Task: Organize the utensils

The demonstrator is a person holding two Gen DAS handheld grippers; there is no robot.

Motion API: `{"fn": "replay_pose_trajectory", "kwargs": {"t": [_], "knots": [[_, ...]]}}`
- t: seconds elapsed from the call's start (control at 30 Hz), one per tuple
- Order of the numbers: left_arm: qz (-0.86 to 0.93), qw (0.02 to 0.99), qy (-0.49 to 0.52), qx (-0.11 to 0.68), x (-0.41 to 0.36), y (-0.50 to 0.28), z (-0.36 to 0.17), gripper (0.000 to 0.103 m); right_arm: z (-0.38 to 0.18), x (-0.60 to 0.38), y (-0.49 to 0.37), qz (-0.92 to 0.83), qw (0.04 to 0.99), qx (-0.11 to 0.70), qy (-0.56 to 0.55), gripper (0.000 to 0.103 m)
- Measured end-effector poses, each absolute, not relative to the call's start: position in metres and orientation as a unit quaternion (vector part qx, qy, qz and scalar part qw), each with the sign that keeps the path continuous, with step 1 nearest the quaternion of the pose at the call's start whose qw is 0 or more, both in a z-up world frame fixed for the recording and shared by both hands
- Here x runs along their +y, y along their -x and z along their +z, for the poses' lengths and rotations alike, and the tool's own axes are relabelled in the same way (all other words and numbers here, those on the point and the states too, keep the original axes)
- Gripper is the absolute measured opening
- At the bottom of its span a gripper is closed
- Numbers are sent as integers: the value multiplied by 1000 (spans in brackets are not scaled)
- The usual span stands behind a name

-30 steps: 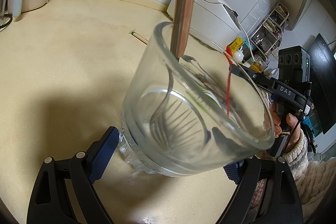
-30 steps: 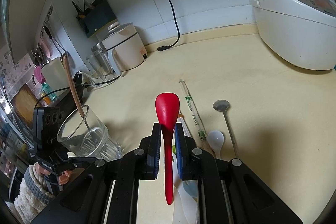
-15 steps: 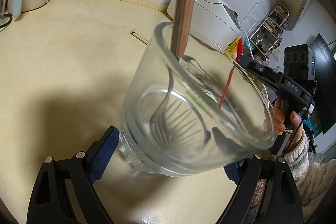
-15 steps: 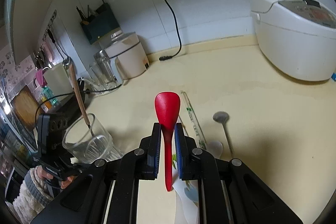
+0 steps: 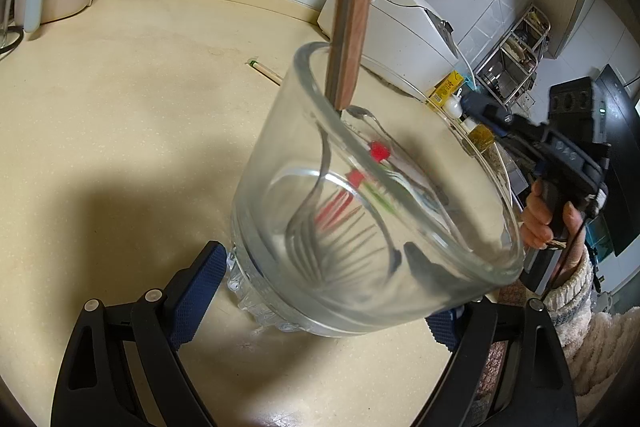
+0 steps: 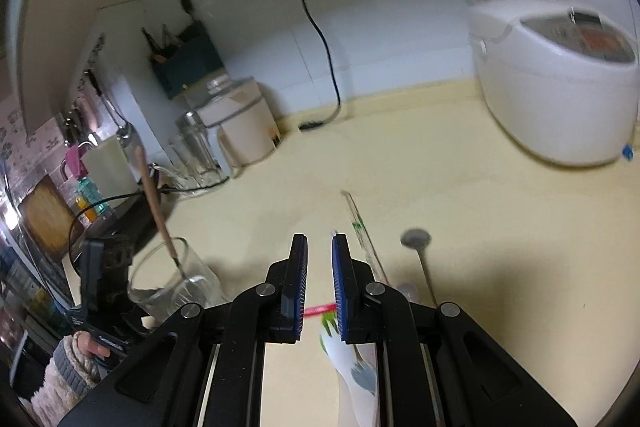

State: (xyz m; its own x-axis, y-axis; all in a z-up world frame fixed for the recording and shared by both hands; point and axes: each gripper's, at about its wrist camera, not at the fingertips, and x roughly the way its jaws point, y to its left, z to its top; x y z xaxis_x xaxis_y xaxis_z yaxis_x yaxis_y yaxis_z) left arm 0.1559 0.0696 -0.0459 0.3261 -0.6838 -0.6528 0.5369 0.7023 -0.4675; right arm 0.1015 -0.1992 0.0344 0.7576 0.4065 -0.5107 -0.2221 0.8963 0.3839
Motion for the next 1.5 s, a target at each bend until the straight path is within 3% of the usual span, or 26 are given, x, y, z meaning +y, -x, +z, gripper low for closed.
{"fn": "replay_pose_trajectory", "kwargs": {"t": [0.63,0.83,1.2,1.3,1.37,1.5], "knots": [[-377,810,83,442,70,-156,-46,91,-39,-193,-156,136,844,476,-204,17],[-377,810,83,442,70,-156,-46,91,-49,-198,-174,159,823,484,-251,21],[-378,809,85,442,69,-156,-46,91,-43,-183,-209,156,833,475,-238,26],[-378,809,85,442,68,-155,-46,91,-43,-182,-207,152,834,475,-234,31],[-378,809,85,442,67,-155,-45,91,-45,-183,-208,157,829,479,-244,41],[-378,809,85,442,67,-154,-45,91,-45,-176,-210,153,832,480,-235,46]]}}
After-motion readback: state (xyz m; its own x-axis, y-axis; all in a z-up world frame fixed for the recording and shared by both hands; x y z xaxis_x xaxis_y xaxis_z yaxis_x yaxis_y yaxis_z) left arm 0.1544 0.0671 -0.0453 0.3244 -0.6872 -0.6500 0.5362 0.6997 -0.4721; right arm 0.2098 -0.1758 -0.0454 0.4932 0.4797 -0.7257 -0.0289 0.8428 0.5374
